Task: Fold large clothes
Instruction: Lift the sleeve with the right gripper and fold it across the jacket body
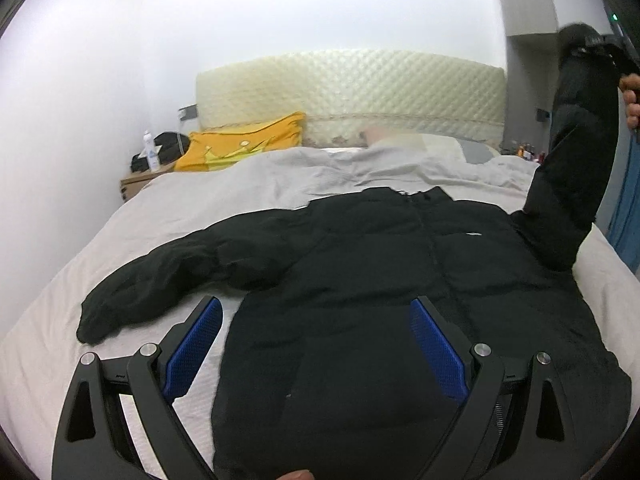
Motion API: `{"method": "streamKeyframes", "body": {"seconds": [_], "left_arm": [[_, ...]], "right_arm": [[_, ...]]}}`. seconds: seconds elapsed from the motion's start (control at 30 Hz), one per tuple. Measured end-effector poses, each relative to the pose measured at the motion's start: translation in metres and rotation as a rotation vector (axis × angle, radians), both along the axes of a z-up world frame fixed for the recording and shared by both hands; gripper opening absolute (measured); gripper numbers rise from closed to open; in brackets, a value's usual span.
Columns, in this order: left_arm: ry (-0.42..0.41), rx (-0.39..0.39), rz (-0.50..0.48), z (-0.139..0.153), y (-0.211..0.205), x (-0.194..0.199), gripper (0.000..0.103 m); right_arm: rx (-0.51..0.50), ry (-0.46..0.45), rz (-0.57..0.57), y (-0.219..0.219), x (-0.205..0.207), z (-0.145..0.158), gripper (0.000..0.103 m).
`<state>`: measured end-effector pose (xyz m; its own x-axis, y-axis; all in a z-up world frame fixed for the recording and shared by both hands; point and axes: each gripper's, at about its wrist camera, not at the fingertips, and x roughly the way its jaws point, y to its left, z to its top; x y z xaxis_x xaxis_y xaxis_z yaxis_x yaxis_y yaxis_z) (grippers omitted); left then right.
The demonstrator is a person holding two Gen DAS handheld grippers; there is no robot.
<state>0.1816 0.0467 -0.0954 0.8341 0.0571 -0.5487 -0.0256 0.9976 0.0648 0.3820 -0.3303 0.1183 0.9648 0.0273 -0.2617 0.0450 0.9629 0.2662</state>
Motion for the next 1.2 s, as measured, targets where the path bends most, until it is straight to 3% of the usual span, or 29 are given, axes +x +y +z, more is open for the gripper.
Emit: {"method": "streamKeyframes", "body": {"seconds": [0.2,0.5,0.63,0.8,0.97,1.03,1.1,1.2], "left_arm": [[0.025,0.008,0.042,-0.007,0.028,0.004,0.095],[0.073,-0.076,0.113,-0.031,0.079,0.014,0.095],[0.094,-0.100,0.105,-0.040,0.083,0.020,0.095],[0.112,-0.094,0.074,-0.047,0.075,0.025,0.095],[0.130,-0.089,0.054,-0.049,0.069,0.029,0.095],[0.126,-0.095,0.057,-0.045,0.068,0.031,0.095],[0.118,-0.106,0.060,-0.038,0.067,0.031,0.095],[0.107,-0.108,0.053,-0.023,0.062,0.027,0.095]], "right_arm": [[-0.022,0.067,0.167,0.107,0.037,-0.045,0.007],[-0.062,0.269,0.393,0.236,0.086,-0.189,0.009],[-0.142,0.365,0.452,0.273,0.092,-0.255,0.010],[-0.209,0.462,0.475,0.298,0.087,-0.309,0.010],[-0.204,0.491,0.493,0.300,0.076,-0.315,0.012],[-0.184,0.501,0.511,0.299,0.075,-0.307,0.022],[-0.176,0.505,0.535,0.298,0.072,-0.296,0.046],[-0.187,0.479,0.557,0.294,0.060,-0.273,0.052]]}}
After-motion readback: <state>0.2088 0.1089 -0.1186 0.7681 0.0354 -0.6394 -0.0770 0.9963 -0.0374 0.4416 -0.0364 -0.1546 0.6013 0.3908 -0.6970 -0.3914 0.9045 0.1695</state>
